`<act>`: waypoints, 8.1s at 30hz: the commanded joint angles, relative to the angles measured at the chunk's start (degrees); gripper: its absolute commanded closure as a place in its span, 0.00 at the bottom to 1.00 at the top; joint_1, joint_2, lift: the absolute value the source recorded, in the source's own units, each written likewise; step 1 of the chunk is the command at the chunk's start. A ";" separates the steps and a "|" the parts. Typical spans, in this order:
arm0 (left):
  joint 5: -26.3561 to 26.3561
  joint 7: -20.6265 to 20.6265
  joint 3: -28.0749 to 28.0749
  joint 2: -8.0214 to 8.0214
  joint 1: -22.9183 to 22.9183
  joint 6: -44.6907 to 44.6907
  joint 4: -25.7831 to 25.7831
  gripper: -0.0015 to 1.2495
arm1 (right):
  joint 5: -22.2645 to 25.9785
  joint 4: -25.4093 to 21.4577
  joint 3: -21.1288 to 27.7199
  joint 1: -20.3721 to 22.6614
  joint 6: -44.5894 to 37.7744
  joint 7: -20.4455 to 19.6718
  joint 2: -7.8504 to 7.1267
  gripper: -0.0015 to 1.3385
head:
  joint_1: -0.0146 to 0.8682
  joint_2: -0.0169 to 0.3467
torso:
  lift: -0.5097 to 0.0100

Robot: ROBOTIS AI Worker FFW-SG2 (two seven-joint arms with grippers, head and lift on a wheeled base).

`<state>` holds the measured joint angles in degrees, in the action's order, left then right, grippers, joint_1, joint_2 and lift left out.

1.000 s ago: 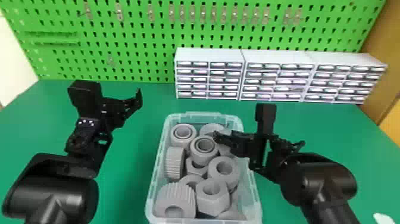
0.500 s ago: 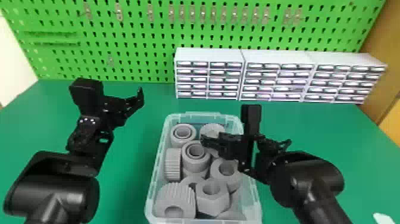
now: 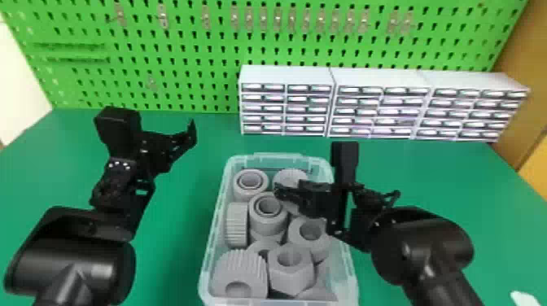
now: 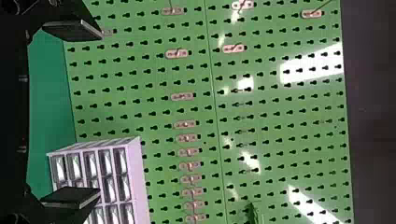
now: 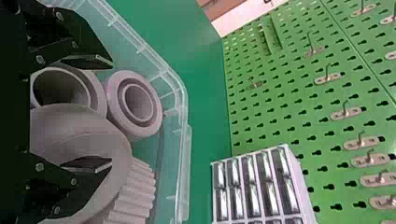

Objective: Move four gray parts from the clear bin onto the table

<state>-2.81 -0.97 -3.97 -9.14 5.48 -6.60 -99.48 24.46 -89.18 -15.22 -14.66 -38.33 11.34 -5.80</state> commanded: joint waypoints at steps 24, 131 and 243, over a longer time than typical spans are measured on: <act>0.00 -0.09 -0.16 0.00 0.14 -0.17 -0.02 0.09 | -2.49 -5.30 5.03 2.70 -4.65 -0.79 0.00 0.38 | 0.78 0.14 | 0.89; 0.00 -0.79 0.63 0.00 -0.56 -0.79 -0.37 0.09 | -15.85 -19.89 18.83 7.01 -15.20 2.73 -2.11 0.76 | 0.78 0.14 | 0.89; 0.09 -2.11 -0.69 0.00 0.14 -3.69 -0.37 0.09 | -19.45 -18.31 -3.41 -10.57 -50.53 2.73 -1.23 0.39 | 0.78 0.14 | 0.89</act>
<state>-2.81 -3.08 -4.71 -9.15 5.70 -10.10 -99.84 0.10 -109.66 -18.71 -24.88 -88.70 14.06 -7.15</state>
